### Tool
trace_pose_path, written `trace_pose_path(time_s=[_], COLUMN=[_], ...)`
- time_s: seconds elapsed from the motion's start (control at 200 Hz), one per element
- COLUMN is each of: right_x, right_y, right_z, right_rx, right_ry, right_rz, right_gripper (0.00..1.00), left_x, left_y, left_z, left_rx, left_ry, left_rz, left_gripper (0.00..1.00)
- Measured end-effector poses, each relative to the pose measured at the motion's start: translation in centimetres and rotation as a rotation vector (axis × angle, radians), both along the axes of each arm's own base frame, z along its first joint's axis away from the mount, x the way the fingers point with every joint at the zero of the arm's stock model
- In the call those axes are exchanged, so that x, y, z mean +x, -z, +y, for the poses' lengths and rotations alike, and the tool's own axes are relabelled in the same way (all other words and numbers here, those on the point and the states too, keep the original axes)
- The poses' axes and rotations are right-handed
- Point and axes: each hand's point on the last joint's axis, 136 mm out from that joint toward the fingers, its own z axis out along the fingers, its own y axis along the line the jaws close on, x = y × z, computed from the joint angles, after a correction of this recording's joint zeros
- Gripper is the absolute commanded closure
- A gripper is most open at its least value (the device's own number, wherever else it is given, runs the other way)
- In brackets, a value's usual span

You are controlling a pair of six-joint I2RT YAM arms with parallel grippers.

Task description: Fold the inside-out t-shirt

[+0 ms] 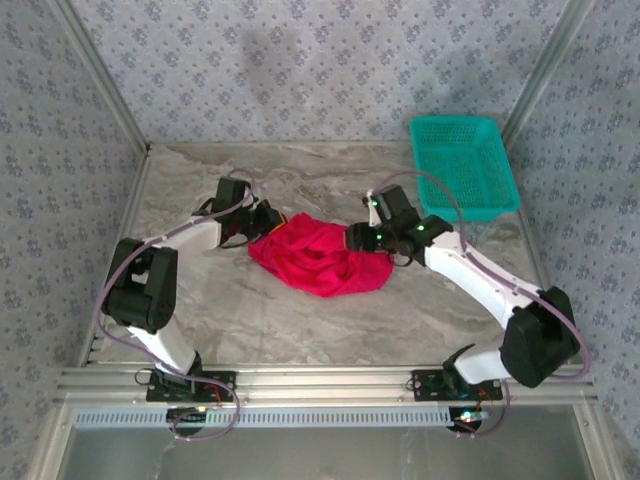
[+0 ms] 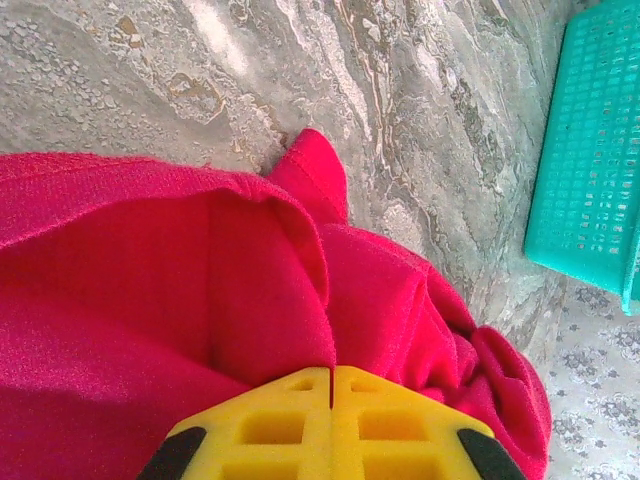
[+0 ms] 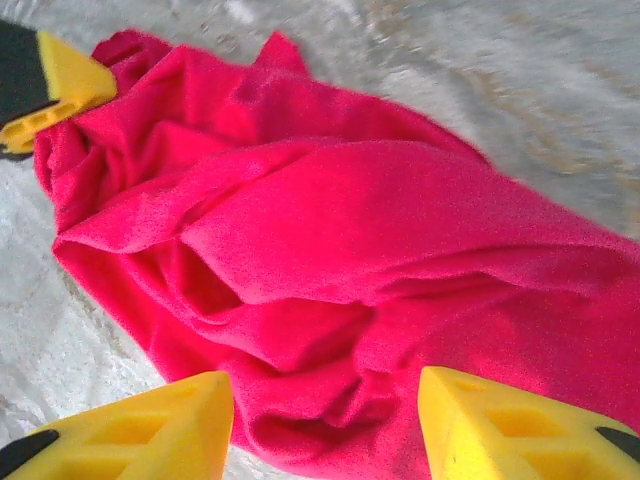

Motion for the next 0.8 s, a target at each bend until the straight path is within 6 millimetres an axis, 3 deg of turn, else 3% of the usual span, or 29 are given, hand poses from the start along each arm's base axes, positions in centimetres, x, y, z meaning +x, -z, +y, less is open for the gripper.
trace_pose_path(time_s=[0.115, 0.17, 0.205, 0.29, 0.33, 0.385, 0.47, 0.59, 0.725, 0.8], right_x=[0.7, 1.2, 1.6, 3.2, 3.9, 4.9, 5.8, 5.7, 3.5, 2.3], right_y=[3.2, 4.8, 5.6, 6.6, 6.5, 5.8, 3.1, -3.3, -12.6, -17.8], right_z=[3.0, 4.2, 4.5, 5.6, 6.2, 6.8, 7.5, 7.9, 5.7, 3.3], right_rx=[-0.034, -0.046, -0.053, -0.051, -0.044, -0.03, -0.004, 0.061, 0.179, 0.269], right_ry=[-0.041, -0.049, -0.042, -0.016, -0.009, 0.005, 0.009, -0.001, -0.011, -0.001], right_rz=[0.062, 0.096, 0.115, 0.138, 0.137, 0.132, 0.102, 0.025, -0.102, -0.187], right_gripper=[0.42, 0.45, 0.53, 0.88, 0.99, 1.0, 1.0, 1.0, 1.0, 1.0], left_x=[0.1, 0.1, 0.1, 0.1, 0.1, 0.1, 0.4, 2.1, 5.8, 8.0], left_y=[0.0, -0.1, -0.2, -0.4, -0.6, -0.7, -1.0, -2.6, -5.6, -6.9], left_z=[0.1, 0.1, 0.1, 0.2, 0.2, 0.3, 0.7, 2.6, 5.6, 6.8], left_rx=[0.002, 0.003, 0.002, 0.002, 0.002, 0.002, 0.006, 0.018, 0.019, 0.022], left_ry=[-0.008, -0.009, -0.01, -0.012, -0.012, -0.015, -0.022, -0.064, -0.131, -0.15], left_rz=[0.002, 0.0, -0.002, -0.009, -0.012, -0.012, -0.009, -0.026, -0.094, -0.127], left_gripper=[1.0, 1.0, 1.0, 1.0, 1.0, 1.0, 1.0, 1.0, 1.0, 1.0])
